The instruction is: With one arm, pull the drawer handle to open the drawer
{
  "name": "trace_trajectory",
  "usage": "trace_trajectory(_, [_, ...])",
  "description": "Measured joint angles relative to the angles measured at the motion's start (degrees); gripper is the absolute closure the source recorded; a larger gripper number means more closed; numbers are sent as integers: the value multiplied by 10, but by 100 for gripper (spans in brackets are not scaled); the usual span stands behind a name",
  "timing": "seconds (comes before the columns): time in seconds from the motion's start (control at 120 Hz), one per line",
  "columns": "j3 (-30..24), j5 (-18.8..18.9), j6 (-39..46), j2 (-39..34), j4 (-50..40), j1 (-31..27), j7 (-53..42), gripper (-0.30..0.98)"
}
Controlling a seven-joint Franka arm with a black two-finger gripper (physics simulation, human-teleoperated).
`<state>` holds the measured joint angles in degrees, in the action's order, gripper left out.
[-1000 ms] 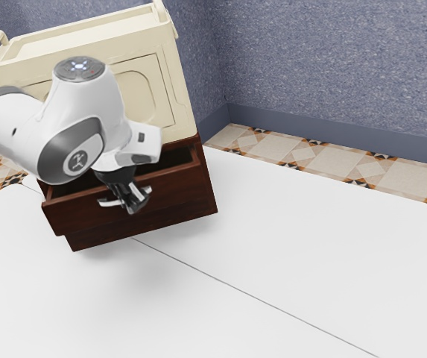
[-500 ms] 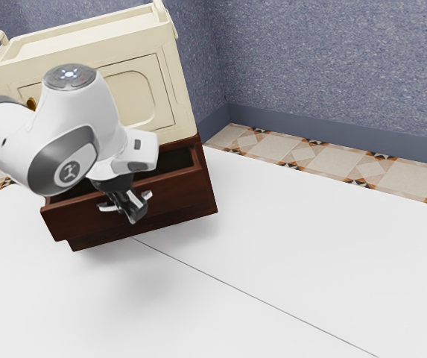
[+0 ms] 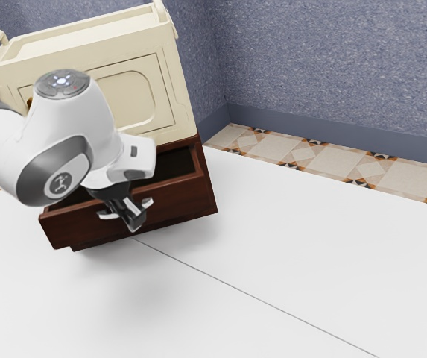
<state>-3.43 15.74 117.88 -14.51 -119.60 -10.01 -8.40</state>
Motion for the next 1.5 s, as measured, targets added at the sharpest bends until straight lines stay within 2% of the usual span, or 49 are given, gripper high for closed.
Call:
trace_trajectory(0.525, [-10,5,8,-33,-31,4,27,52])
trace_trajectory(0.842, [-11,4,13,-59,-58,14,43,47])
trace_trajectory(1.5, [-11,1,17,-88,-82,24,65,53])
